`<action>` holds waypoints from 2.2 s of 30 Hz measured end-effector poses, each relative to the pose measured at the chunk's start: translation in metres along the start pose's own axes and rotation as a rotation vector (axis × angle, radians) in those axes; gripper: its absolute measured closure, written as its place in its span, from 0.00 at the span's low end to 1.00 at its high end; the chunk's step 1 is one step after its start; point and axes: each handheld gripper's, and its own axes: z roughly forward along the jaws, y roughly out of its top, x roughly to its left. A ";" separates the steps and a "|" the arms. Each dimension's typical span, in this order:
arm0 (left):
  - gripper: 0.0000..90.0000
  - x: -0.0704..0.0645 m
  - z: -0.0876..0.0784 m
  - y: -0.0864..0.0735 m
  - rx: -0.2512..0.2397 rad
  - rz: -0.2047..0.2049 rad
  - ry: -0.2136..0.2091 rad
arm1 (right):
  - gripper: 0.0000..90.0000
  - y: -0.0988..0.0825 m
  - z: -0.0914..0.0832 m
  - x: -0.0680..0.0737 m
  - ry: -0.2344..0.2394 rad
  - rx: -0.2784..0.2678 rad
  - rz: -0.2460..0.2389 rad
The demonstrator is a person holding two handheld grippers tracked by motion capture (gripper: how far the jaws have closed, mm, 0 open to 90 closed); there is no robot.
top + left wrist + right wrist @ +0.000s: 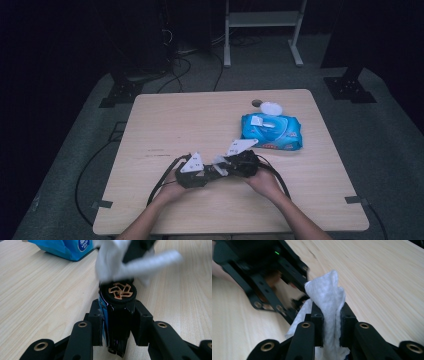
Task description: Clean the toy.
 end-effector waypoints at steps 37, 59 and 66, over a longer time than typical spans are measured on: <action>0.76 0.002 -0.002 0.000 0.026 0.012 0.012 | 0.86 -0.018 -0.030 -0.026 -0.032 -0.041 0.102; 0.34 0.001 0.010 0.018 0.081 0.000 0.015 | 0.86 -0.019 -0.030 -0.025 -0.015 -0.013 0.097; 0.46 0.005 0.016 0.028 0.097 0.048 0.014 | 0.86 -0.007 -0.008 -0.013 0.016 0.001 0.052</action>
